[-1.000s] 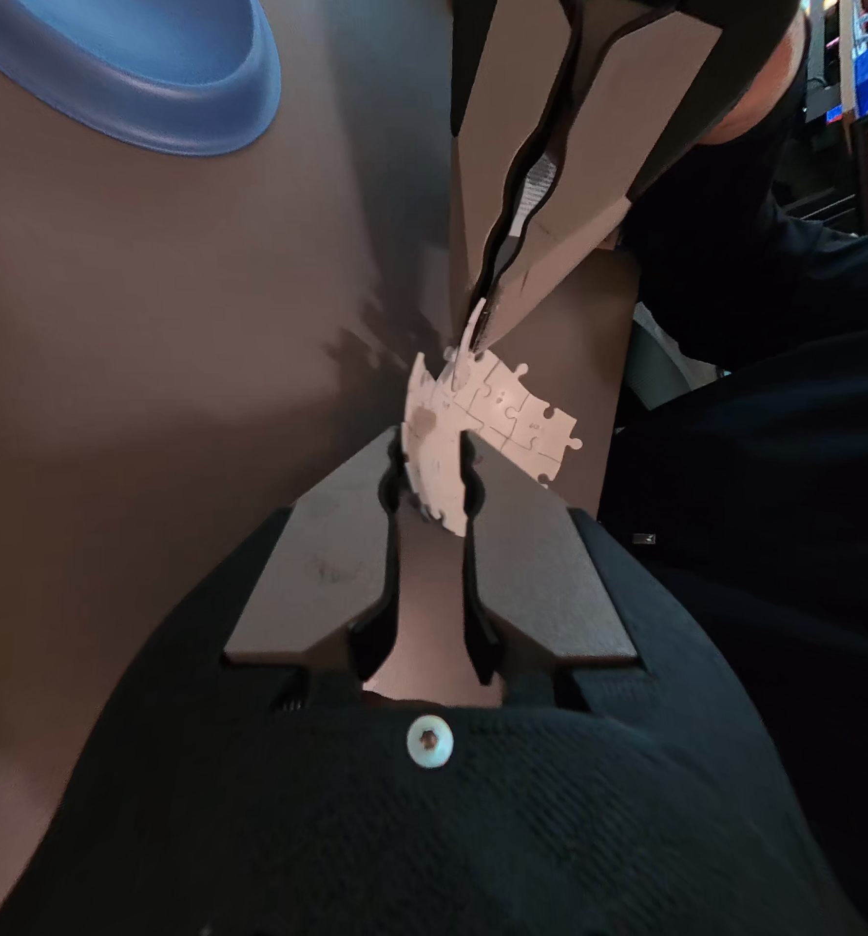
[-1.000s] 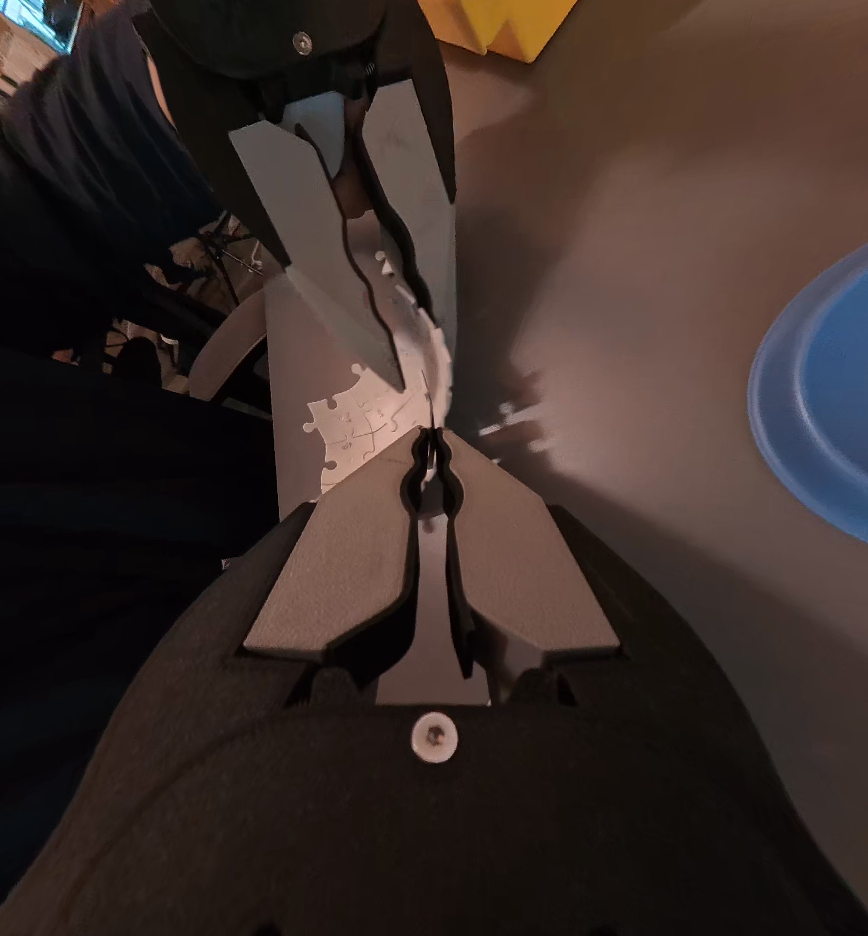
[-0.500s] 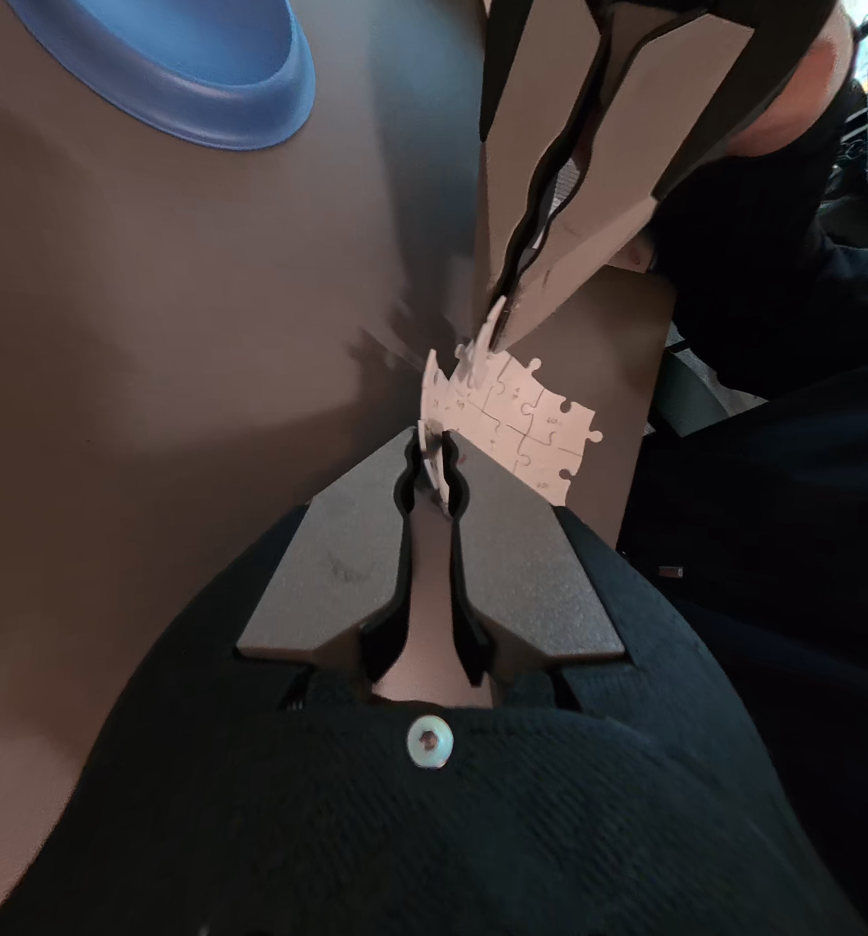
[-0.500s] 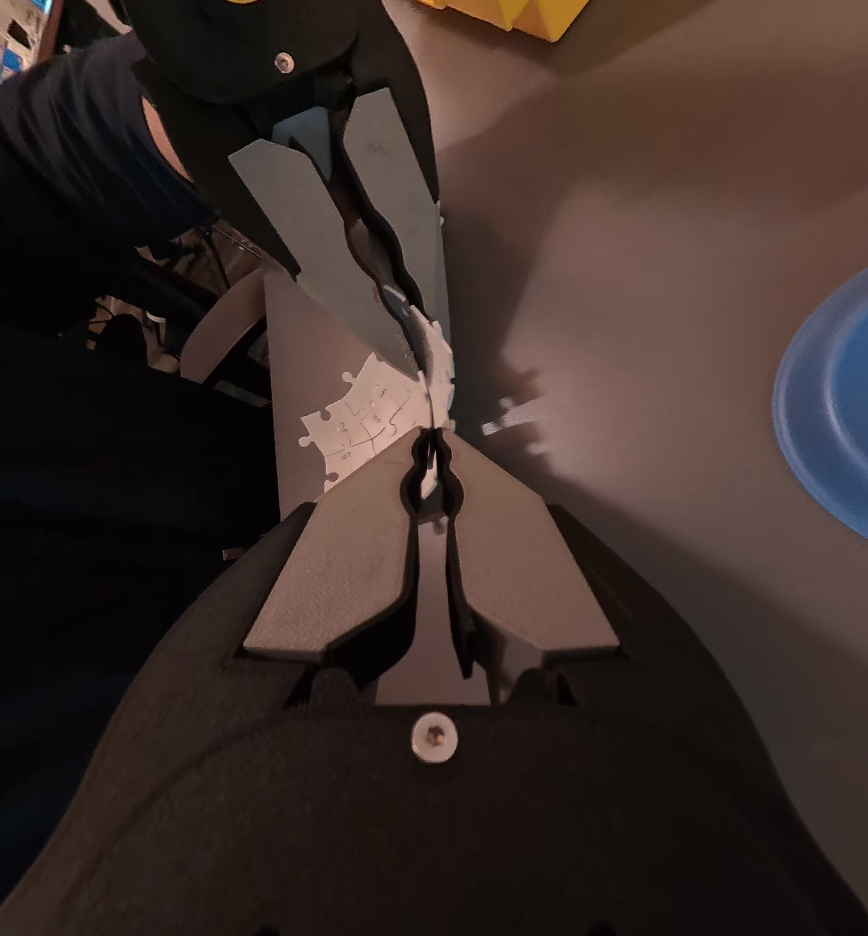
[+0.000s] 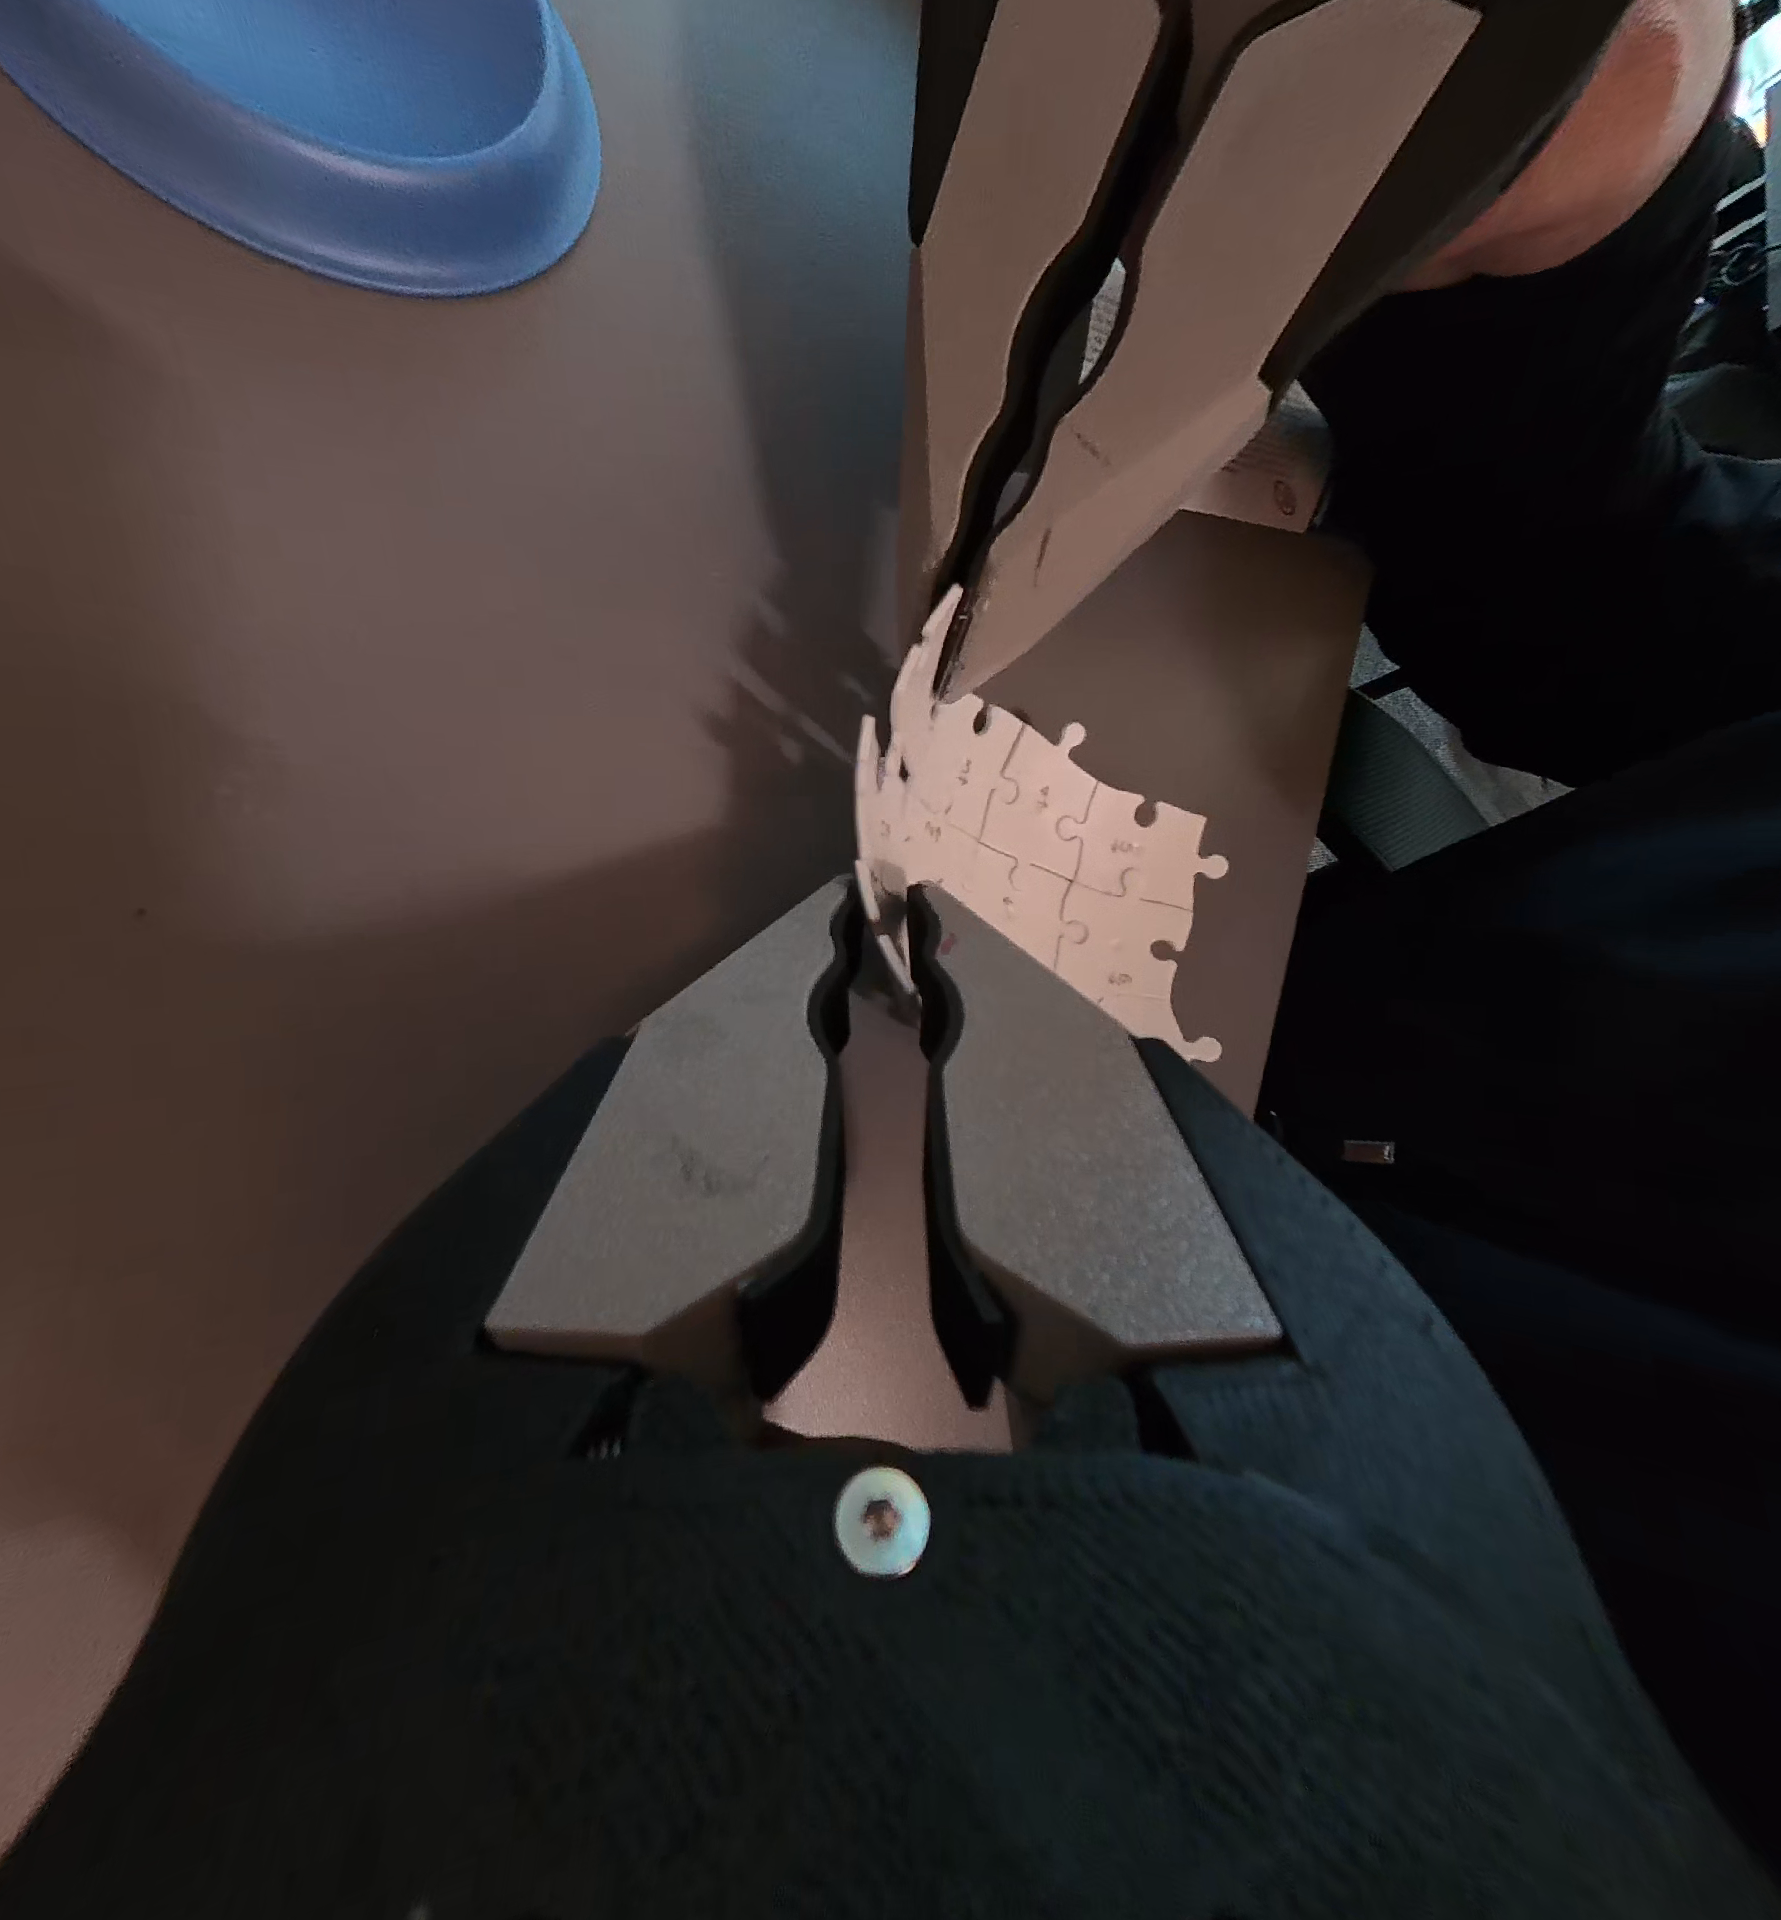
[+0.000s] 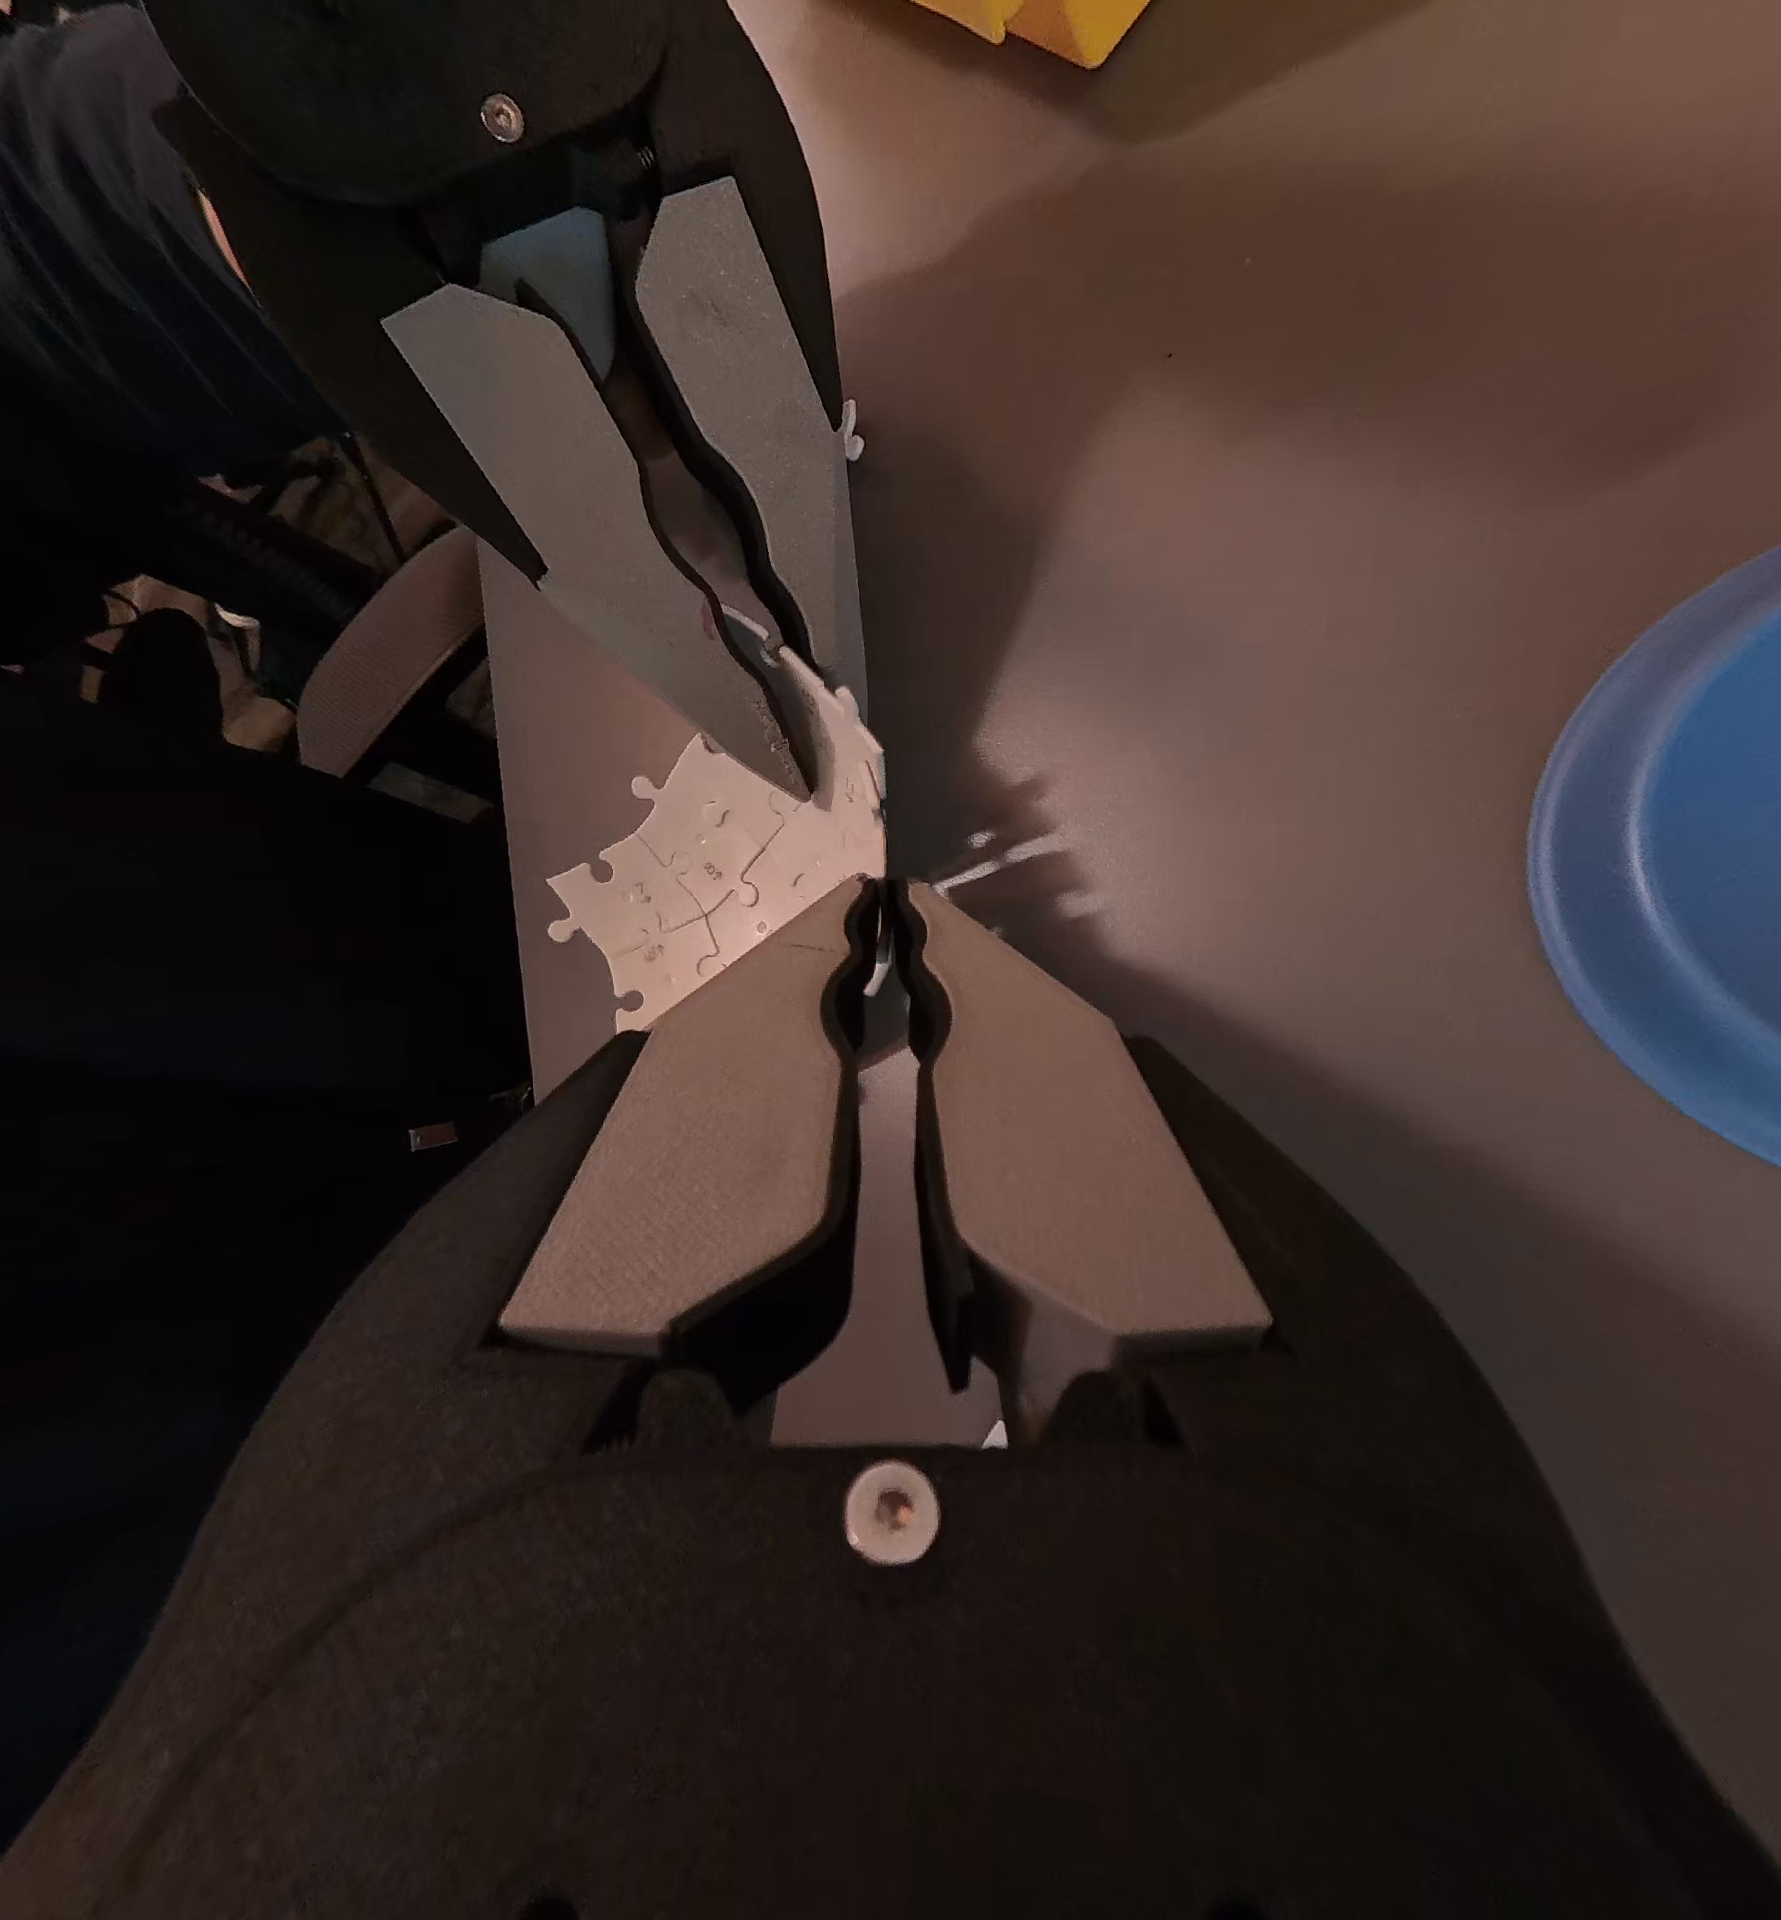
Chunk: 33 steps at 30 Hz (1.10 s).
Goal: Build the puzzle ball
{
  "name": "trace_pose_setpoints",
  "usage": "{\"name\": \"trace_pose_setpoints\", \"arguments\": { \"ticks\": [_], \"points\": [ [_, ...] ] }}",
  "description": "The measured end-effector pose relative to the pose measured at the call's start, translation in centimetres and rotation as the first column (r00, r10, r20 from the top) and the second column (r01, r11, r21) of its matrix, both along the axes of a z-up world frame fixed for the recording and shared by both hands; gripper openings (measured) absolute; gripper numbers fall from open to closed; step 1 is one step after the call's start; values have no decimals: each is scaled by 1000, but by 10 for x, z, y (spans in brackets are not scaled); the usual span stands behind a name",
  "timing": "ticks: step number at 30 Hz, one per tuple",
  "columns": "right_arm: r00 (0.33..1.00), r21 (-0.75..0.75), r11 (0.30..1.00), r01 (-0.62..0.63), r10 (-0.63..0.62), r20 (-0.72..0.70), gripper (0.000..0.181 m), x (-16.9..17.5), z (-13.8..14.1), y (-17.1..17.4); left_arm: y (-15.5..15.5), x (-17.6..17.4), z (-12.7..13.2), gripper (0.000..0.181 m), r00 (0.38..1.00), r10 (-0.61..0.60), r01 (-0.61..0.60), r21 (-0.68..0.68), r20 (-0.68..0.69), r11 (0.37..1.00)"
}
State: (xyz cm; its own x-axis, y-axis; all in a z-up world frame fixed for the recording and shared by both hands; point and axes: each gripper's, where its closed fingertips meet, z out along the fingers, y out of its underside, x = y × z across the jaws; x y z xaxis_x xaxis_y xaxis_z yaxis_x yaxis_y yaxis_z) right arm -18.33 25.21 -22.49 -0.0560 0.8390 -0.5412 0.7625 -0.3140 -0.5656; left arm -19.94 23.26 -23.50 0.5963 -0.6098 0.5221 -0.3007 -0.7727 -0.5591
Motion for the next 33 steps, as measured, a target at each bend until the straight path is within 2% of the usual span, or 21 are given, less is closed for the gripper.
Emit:
{"name": "trace_pose_setpoints", "arguments": {
  "ticks": [4,12,17,21,26,29,33],
  "points": [
    [1000,14,1000,-20,20,1,0,-1,0,-2,-1,2,2,6,1000,-22,22,12,21,1000],
    [999,-34,998,-44,44,-11,0,0,0,-5,-9,5,7,11,991,-58,65,-53,123,996],
    [998,-50,997,-59,59,-1,0,0,-3,-9,-17,6,7,26,987,-118,127,-83,108,988],
    [998,-64,996,-63,63,-8,0,-1,-3,-10,-15,8,6,27,985,-144,153,-95,91,984],
    [997,-80,994,-76,75,-20,0,0,-1,-12,-16,11,1,21,978,-195,204,-139,79,969],
    [997,-84,993,-83,82,-17,0,1,-2,-13,-15,13,1,10,975,-204,214,-146,83,966],
    [995,-102,991,-90,86,-44,0,3,4,-15,-8,11,1,2,982,-171,180,-120,78,976]
  ]
}}
